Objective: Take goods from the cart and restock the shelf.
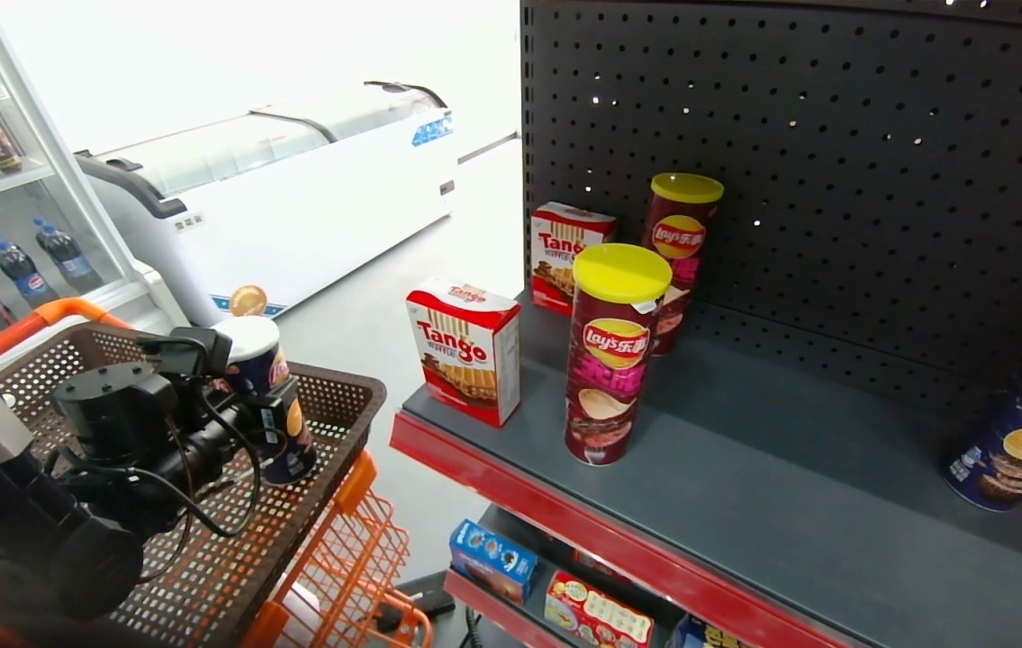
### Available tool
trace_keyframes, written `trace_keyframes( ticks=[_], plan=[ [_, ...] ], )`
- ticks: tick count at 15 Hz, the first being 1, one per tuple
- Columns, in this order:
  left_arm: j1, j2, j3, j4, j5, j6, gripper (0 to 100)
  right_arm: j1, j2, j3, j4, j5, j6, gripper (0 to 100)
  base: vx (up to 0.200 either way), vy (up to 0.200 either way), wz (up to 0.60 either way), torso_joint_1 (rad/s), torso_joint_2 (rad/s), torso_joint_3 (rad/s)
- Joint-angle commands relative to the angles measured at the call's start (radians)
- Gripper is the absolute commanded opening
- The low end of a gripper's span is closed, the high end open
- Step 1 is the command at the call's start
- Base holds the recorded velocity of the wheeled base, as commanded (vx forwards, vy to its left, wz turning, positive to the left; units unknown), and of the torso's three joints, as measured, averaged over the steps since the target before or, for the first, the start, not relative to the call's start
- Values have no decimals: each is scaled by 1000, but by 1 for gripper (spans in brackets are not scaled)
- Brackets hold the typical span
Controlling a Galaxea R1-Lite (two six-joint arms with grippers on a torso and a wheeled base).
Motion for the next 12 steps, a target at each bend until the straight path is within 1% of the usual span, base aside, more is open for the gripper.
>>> trace_keyframes(
  ticks=[1, 2, 3, 5, 6, 7, 8, 9, 12],
  plan=[
    [-23, -147, 26, 24, -45, 0, 0, 0, 0, 0, 0, 0, -1, 100, 0, 0, 0, 0, 0, 0],
    [-34, -194, 34, 25, -65, -2, 0, 0, 0, 0, 0, 0, -1, 100, 0, 0, 0, 0, 0, 0],
    [-54, -230, 43, 30, -69, -5, 0, 0, 0, 0, 0, 0, 1, 100, 0, 0, 0, 0, 0, 0],
    [-120, -346, 77, 67, -68, -23, 0, 0, 0, 0, 0, 0, -1, 100, 0, 0, 0, 0, 0, 0],
    [-151, -394, 88, 101, -65, -23, 0, 0, 0, 0, 0, 0, 1, 100, 0, 0, 0, 0, 0, 0],
    [-158, -424, 100, 105, -74, -13, 0, 0, 0, 0, 0, 0, -1, 100, 0, 0, 0, 0, 0, 0],
    [-158, -424, 100, 105, -74, -13, 0, 0, 0, 0, 0, 0, -1, 100, 0, 0, 0, 0, 0, 0],
    [-241, -487, 137, 110, -80, 12, 0, 0, 0, 0, 0, 0, -1, 100, 0, 0, 0, 0, 0, 0],
    [-375, -578, 155, 147, -80, 10, 0, 0, 0, 0, 0, 0, 1, 100, 0, 0, 0, 0, 0, 0]
  ],
)
